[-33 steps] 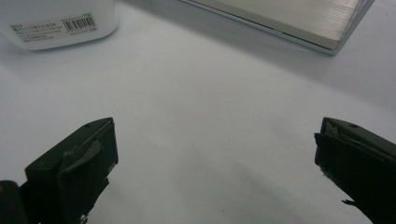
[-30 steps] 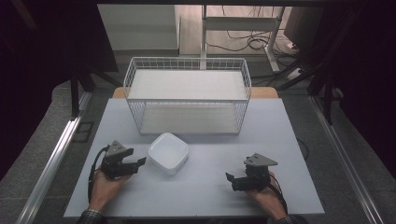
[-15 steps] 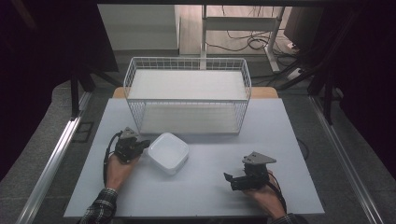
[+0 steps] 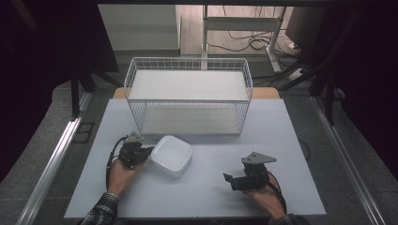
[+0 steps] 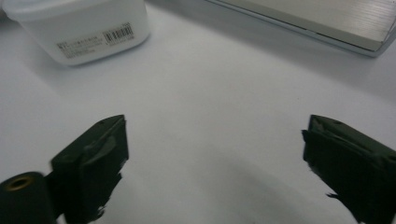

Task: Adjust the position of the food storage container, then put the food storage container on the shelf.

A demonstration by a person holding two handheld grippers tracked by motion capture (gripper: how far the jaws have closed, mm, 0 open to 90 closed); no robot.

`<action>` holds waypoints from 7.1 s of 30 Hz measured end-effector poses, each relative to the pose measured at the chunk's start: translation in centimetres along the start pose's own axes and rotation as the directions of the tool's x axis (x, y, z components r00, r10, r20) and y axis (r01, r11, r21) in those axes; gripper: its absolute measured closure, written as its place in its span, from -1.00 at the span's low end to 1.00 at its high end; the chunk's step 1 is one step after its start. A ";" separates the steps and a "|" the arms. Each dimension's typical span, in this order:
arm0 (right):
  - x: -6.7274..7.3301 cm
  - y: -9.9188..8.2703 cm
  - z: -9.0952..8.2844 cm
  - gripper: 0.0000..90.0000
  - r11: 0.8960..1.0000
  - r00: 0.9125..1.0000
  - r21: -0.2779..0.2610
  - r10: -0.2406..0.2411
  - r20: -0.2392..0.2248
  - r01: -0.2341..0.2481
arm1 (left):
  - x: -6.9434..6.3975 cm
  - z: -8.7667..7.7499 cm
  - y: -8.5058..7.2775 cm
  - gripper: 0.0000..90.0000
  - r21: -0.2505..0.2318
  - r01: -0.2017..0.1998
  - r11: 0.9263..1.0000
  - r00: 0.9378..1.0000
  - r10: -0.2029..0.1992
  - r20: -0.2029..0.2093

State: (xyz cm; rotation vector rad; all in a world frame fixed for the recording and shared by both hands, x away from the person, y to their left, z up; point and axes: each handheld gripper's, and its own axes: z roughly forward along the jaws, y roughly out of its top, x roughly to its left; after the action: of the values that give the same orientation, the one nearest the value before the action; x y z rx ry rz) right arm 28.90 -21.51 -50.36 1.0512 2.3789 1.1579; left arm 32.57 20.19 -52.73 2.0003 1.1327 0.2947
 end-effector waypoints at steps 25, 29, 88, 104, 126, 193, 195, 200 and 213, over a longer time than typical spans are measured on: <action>0.8 2.9 2.1 0.87 0.997 0.988 0.050 -0.056 -0.145 0.064 | -5.7 0.5 0.0 1.00 0.029 -0.044 0.999 0.990 0.040 0.134; 0.8 3.2 2.6 0.90 0.995 0.987 0.063 -0.061 -0.150 0.071 | -6.3 0.6 -0.1 1.00 0.029 -0.056 0.998 0.988 0.051 0.147; 0.1 3.0 0.3 -1.00 0.998 0.998 -0.018 -0.053 -0.043 0.052 | -5.7 -2.4 -0.9 -0.94 -0.046 -0.093 0.995 0.978 0.100 0.181; 2.1 7.1 3.1 -0.86 0.999 0.990 0.015 -0.049 -0.129 0.052 | -6.9 -1.0 3.4 -0.75 -0.057 -0.100 0.993 0.974 0.109 0.201; 1.2 5.1 4.5 -0.39 0.959 0.921 0.212 0.247 -0.300 -0.188 | -6.4 0.7 1.6 -0.13 0.080 0.007 0.997 0.904 -0.040 0.426; 1.6 13.9 -1.9 0.73 0.983 0.984 -0.160 0.068 -0.162 -0.094 | -6.3 -7.2 8.9 0.80 -0.233 0.031 0.972 0.979 0.017 0.201; 1.6 14.6 -2.0 0.73 0.982 0.985 -0.169 0.062 -0.159 -0.089 | -6.1 -7.5 9.5 0.80 -0.239 0.026 0.971 0.980 0.022 0.199; 1.5 16.5 -2.5 0.73 0.979 0.987 -0.193 0.043 -0.155 -0.073 | -5.8 -8.6 11.0 0.80 -0.263 0.014 0.965 0.982 0.037 0.186; 0.9 21.6 -3.2 0.72 0.965 0.991 -0.258 0.009 -0.132 -0.043 | -4.5 -10.6 14.9 0.80 -0.322 -0.012 0.947 0.983 0.070 0.168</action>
State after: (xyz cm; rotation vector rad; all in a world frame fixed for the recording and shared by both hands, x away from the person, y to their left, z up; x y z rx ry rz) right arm 37.04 -13.81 -31.56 0.9473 2.2299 1.5424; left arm 33.39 18.11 -34.06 1.7255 0.8701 0.2950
